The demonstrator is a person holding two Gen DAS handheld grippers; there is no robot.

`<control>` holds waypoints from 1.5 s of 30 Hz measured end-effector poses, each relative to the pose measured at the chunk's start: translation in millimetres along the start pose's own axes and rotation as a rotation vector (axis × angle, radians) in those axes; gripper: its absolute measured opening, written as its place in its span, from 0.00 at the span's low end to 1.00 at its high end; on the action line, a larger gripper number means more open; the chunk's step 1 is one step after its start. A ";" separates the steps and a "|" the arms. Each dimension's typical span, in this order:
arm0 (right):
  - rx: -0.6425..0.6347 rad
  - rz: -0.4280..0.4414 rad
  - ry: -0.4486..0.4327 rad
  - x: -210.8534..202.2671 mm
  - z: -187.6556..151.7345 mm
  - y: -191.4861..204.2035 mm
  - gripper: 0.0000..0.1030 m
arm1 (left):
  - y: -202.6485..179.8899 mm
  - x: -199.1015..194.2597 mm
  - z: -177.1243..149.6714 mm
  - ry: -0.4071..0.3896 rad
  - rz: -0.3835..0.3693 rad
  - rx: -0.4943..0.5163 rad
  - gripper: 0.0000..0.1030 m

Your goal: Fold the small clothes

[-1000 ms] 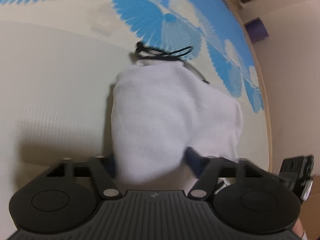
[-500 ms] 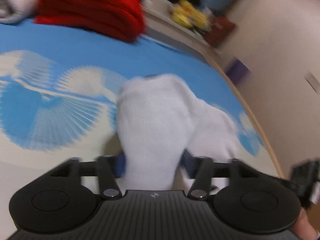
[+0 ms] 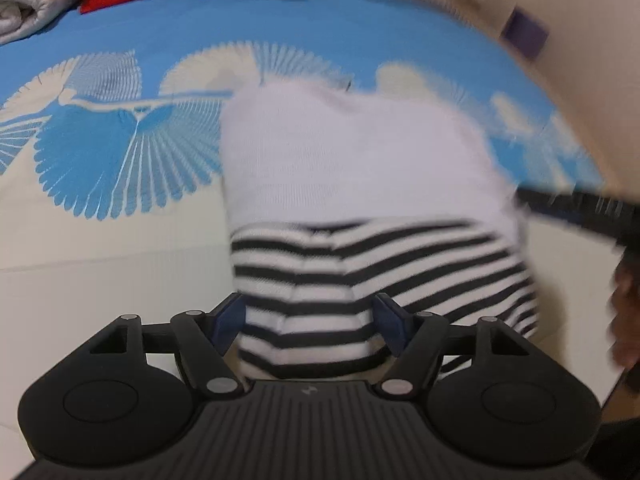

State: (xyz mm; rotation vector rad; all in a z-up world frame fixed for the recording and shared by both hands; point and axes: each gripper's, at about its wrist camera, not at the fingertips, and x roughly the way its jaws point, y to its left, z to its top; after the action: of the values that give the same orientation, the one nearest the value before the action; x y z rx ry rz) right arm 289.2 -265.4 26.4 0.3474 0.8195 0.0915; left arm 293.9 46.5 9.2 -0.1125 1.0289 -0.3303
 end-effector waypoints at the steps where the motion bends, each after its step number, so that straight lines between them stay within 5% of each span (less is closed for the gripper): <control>1: -0.012 0.040 0.005 -4.7 -2.5 0.3 0.41 | -1.2 -1.1 0.0 -0.004 -0.013 0.004 0.73; 3: -0.055 0.070 0.061 -2.6 -11.9 1.5 0.42 | -2.0 13.7 -6.1 0.055 0.051 0.046 0.76; 7: -0.165 -0.083 0.249 22.8 -43.3 -1.8 0.42 | -0.6 3.2 -5.6 0.039 0.052 -0.017 0.75; 11: -0.207 -0.137 0.069 -27.5 -35.5 10.2 0.44 | -14.5 -58.2 -10.0 -0.140 0.132 0.006 0.84; 15: -0.218 -0.136 -0.071 -91.0 -32.7 30.7 0.73 | -42.4 -127.3 -32.9 -0.329 0.186 0.076 0.84; 20: -0.276 -0.164 -0.174 -160.1 -62.3 63.3 0.75 | -77.4 -197.9 -91.0 -0.491 0.225 0.084 0.85; 25: -0.242 -0.192 -0.248 -207.8 -108.1 70.8 0.81 | -100.4 -217.1 -145.2 -0.501 0.191 0.062 0.85; 27: -0.238 -0.199 -0.261 -212.3 -127.7 66.3 0.81 | -102.4 -206.3 -172.0 -0.487 0.194 0.051 0.98; 29: -0.253 -0.203 -0.244 -206.3 -151.2 60.2 0.81 | -102.6 -180.6 -191.1 -0.407 0.249 0.050 1.00; 31: -0.256 -0.247 -0.163 -191.7 -161.4 55.4 0.78 | -101.2 -163.5 -189.0 -0.313 0.279 -0.022 0.99; 45: -0.345 -0.160 -0.165 -168.7 -167.9 79.3 0.79 | -114.8 -142.6 -169.7 -0.359 0.282 -0.020 0.99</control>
State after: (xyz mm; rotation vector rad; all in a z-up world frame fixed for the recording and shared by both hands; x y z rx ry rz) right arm 55.9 -181.8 65.5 -0.0362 0.6512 0.0525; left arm 56.8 -5.6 67.1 -0.0415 0.6801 -0.0391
